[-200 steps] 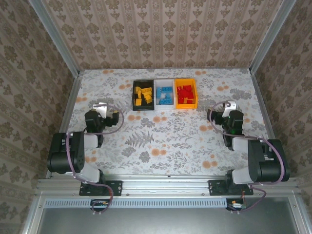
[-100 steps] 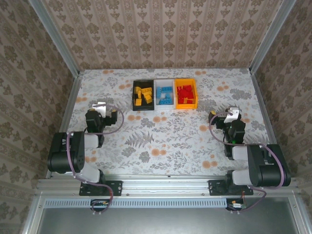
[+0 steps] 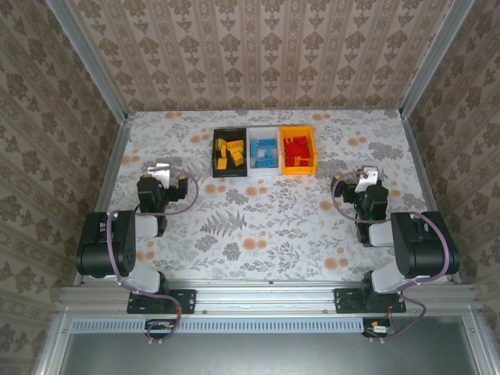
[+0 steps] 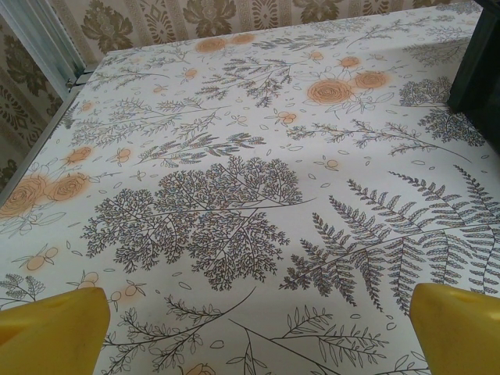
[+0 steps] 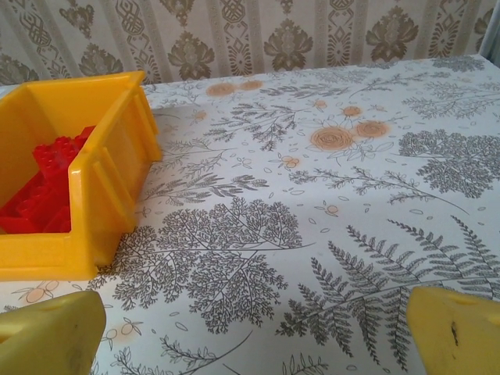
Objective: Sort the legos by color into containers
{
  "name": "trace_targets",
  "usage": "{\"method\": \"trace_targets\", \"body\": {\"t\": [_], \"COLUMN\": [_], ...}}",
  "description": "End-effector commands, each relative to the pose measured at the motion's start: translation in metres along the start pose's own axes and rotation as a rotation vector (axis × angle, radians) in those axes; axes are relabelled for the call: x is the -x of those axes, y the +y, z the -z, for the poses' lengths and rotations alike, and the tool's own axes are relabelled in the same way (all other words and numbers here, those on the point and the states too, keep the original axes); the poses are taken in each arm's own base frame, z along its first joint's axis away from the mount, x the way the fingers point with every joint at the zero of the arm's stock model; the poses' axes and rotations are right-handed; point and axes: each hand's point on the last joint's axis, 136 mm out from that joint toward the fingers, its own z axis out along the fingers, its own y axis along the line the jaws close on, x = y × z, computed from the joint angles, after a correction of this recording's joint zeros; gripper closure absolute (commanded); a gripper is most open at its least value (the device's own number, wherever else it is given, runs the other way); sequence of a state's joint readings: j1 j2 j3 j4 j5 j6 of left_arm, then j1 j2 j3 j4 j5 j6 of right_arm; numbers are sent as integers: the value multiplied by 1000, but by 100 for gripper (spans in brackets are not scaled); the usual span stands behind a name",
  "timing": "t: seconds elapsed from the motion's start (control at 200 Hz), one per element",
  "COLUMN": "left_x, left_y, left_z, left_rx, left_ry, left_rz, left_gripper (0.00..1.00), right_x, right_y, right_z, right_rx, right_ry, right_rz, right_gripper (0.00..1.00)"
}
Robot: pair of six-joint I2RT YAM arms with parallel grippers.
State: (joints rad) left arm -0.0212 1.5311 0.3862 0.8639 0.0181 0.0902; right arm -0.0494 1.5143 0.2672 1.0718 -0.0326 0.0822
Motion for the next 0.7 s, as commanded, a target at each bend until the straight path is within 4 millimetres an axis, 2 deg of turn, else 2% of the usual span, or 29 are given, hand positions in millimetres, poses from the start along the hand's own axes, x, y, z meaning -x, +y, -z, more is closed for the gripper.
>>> {"method": "trace_targets", "body": {"t": [0.0, 0.24, 0.695], "left_x": [5, 4, 4], "left_y": [0, 0, 0], "left_z": [-2, -2, -2], "left_rx": [2, 2, 1], "left_ry": [-15, -14, -14], "left_rz": [11, 11, 11], "left_gripper": [0, 0, 0], "right_x": [5, 2, 3], "right_y": [1, 8, 9], "right_z": [-8, -22, -22], "right_rx": [-6, -3, -18], "right_ry": [8, 86, 88], "right_rz": [8, 38, 57], "right_gripper": [0, 0, 0]}}
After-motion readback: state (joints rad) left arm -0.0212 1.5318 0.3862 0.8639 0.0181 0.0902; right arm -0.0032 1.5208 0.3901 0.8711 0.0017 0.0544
